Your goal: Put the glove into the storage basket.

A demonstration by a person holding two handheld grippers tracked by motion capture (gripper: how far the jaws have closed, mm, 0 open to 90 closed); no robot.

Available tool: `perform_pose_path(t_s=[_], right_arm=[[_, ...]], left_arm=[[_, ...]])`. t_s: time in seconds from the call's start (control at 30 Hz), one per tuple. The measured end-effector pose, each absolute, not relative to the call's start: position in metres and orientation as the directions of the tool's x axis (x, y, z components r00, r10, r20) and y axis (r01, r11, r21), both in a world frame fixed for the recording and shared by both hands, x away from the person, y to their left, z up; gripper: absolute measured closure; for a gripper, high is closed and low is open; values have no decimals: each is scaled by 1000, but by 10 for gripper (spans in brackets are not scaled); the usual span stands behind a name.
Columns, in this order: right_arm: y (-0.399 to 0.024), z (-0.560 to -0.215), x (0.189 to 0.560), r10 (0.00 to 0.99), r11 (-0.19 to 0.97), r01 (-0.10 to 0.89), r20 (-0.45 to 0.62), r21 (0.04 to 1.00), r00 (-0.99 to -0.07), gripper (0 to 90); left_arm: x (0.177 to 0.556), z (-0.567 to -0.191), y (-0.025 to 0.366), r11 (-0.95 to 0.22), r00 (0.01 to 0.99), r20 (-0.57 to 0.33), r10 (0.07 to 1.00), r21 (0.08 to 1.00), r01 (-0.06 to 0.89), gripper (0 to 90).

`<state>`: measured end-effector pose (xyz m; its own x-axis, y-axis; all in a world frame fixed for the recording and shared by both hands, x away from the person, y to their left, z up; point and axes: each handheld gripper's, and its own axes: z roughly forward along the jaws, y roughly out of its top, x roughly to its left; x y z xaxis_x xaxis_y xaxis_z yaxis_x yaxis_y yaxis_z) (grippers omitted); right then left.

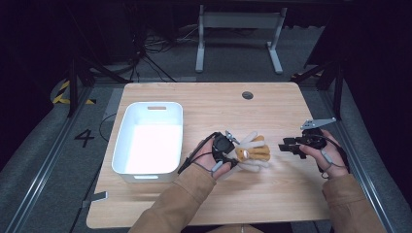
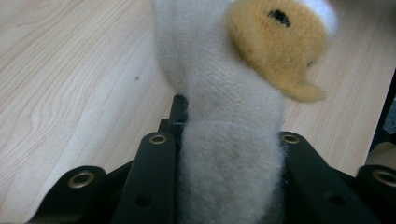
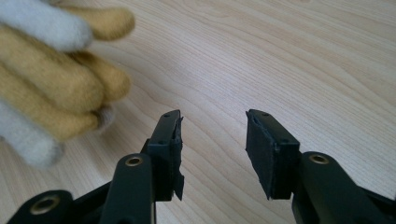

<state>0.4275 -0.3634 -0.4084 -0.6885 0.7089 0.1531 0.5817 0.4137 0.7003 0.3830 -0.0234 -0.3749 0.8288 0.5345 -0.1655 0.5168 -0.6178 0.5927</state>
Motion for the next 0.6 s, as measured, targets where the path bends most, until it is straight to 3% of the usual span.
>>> perform_pose_path(t_s=[0.6], right_arm=[[-370, -409, 424, 720, 400, 593, 160, 699, -675, 564]], left_arm=[[395, -358, -8, -590, 785, -181, 593, 565, 576, 715]])
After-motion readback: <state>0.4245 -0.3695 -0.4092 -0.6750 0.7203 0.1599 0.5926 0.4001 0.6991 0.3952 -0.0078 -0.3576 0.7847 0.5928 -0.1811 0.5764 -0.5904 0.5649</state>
